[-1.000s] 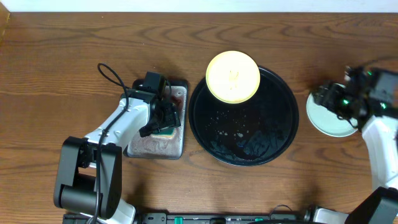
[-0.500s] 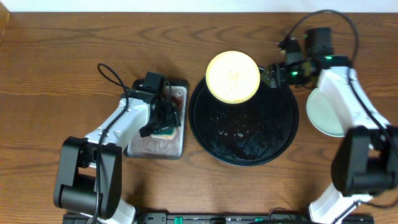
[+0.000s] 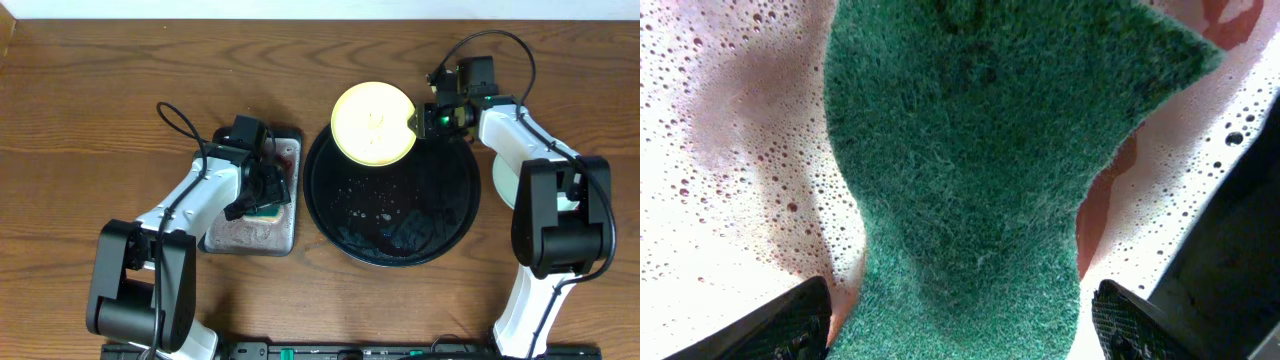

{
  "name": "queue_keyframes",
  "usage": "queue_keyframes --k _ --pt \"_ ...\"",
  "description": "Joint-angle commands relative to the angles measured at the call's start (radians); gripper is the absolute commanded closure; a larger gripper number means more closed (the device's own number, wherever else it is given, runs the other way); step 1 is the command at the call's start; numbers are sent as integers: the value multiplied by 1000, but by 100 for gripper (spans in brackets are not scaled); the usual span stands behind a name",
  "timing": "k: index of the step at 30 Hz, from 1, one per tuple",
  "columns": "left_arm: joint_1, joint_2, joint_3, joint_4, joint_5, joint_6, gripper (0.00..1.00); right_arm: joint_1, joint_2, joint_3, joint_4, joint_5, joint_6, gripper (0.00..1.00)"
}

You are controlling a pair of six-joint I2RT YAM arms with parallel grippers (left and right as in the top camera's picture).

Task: Clean dirty plates on tray and stack at the side
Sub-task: 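Grip the yellow plate rim and pull it to the tray center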

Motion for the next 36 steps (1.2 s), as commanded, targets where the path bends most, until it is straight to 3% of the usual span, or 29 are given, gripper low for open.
queue_keyframes --k 1,5,9,14,24,25,26,27,32,36 --pt "3 -19 11 -2 -5 -2 16 18 31 10 5 3 32 65" --pt "3 -19 11 -3 -5 -2 16 31 43 8 5 7 32 86" --pt "3 -19 11 -3 -5 -2 16 32 39 8 7 6 32 98" --pt "3 -19 11 -3 -5 -2 16 14 1 8 -83 7 32 99" --pt "3 -19 11 2 -6 -2 16 -10 -124 6 -525 14 21 99" --pt "3 -19 11 2 -6 -2 16 -4 -122 1 -542 14 21 93" --pt "3 -19 11 2 -6 -2 16 8 -120 -8 -544 15 20 52" --pt "3 -19 11 2 -6 -2 16 14 -120 -8 -539 23 20 45" --pt "3 -19 11 1 -5 -2 16 22 -119 -8 -449 81 20 39" --pt "3 -19 11 1 -5 -2 16 22 -119 -8 -383 175 0 53"
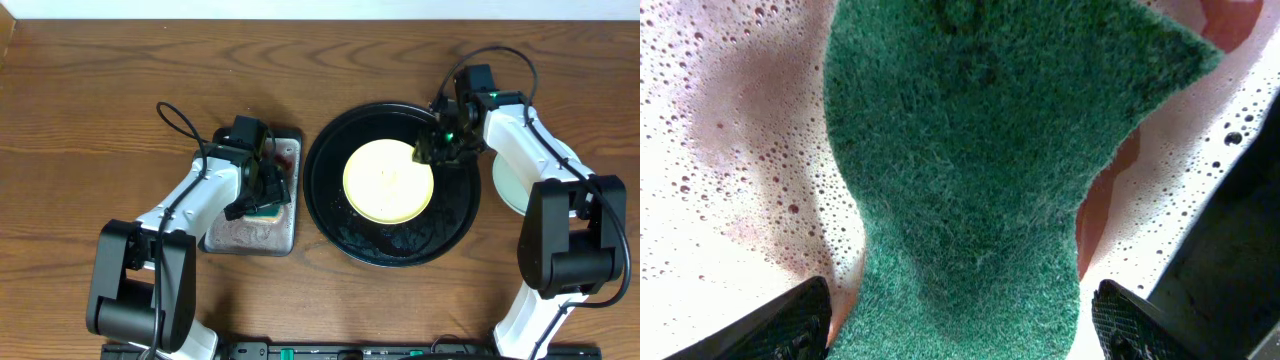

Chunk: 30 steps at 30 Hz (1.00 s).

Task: Clean dirty plates on tray and stack at the side
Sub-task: 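Grip the yellow plate rim and pull it to the tray center, then dip and rub the sponge in the soapy tray with the left gripper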

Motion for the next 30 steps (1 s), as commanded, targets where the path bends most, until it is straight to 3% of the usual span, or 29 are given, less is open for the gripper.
queue_keyframes --k 1,5,13,15,18,19,26,30 --pt "3 -19 11 -1 -5 -1 16 2 -3 -7 34 84 -50 53" --pt "3 -19 11 0 -5 -1 16 8 -2 -24 53 84 -116 55" --pt "3 -19 11 3 -5 -1 16 44 -2 -158 145 61 -113 60" --pt "3 -19 11 3 -5 -1 16 51 -2 -190 171 48 -113 68" --pt "3 -19 11 14 -6 0 16 56 -2 -217 192 40 -113 94" --pt "3 -19 11 26 -6 4 16 57 -2 -219 193 40 -113 98" --pt "3 -20 11 141 -6 86 18 49 -2 -219 198 45 -12 99" --pt "3 -19 11 139 -10 86 18 34 -3 -220 171 50 215 99"
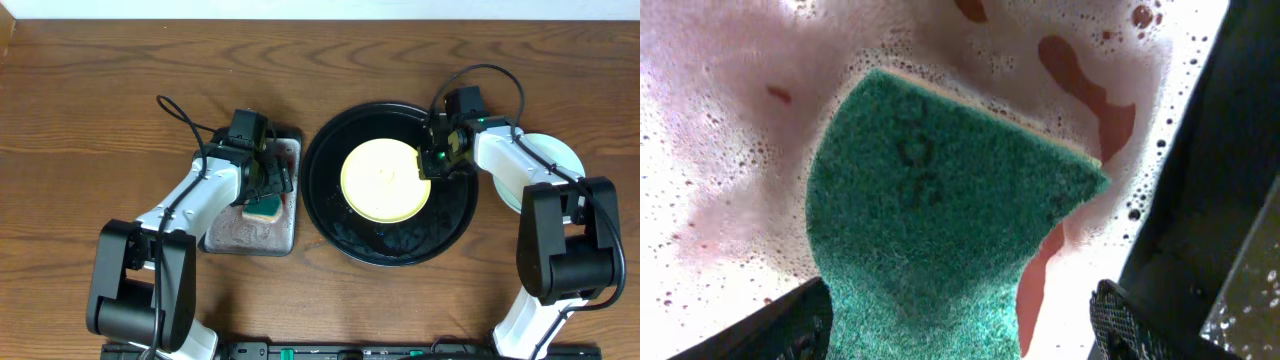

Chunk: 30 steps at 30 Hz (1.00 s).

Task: Clean dirty plates on tray and stack at the side
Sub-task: 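Dip and rub the sponge in the soapy tray with the left gripper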

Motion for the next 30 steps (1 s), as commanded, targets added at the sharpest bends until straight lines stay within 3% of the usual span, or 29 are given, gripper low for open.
queue_keyframes --k 1,13,22,23,26,30 --pt "3 -19 11 -3 -9 30 18 -2 22 -31 -23 2 241 99" --pt "3 -19 -3 -6 -18 30 23 -1 23 -31 -28 2 232 99" --pt "3 2 -53 3 -62 30 50 -1 22 -31 -32 2 232 99" --pt "3 2 -56 7 -62 31 56 -1 23 -31 -34 2 232 99" --pt "3 2 -70 16 -79 34 92 -1 23 -31 -35 2 232 99" --pt "3 -8 -64 15 -80 45 93 -1 22 -31 -35 2 232 99"
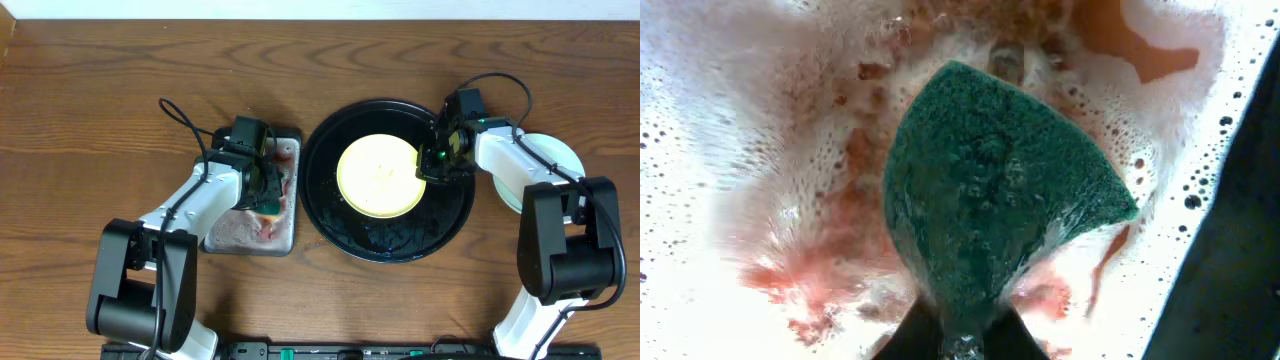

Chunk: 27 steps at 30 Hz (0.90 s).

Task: Clean dirty plates on tray and stack at the side
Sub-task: 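Dip and rub the sponge in the soapy tray with the left gripper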

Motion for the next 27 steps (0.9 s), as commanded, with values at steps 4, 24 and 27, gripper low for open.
queue_keyframes --k 4,24,27 --pt "5 -60 0 -29 -35 20 93 3 23 -25 -7 40 28 99" --pt "5 -8 -8 -18 -39 20 32 3 23 -25 -8 40 28 99" --pt "5 18 -8 -10 -39 20 56 3 23 -25 -8 40 28 99"
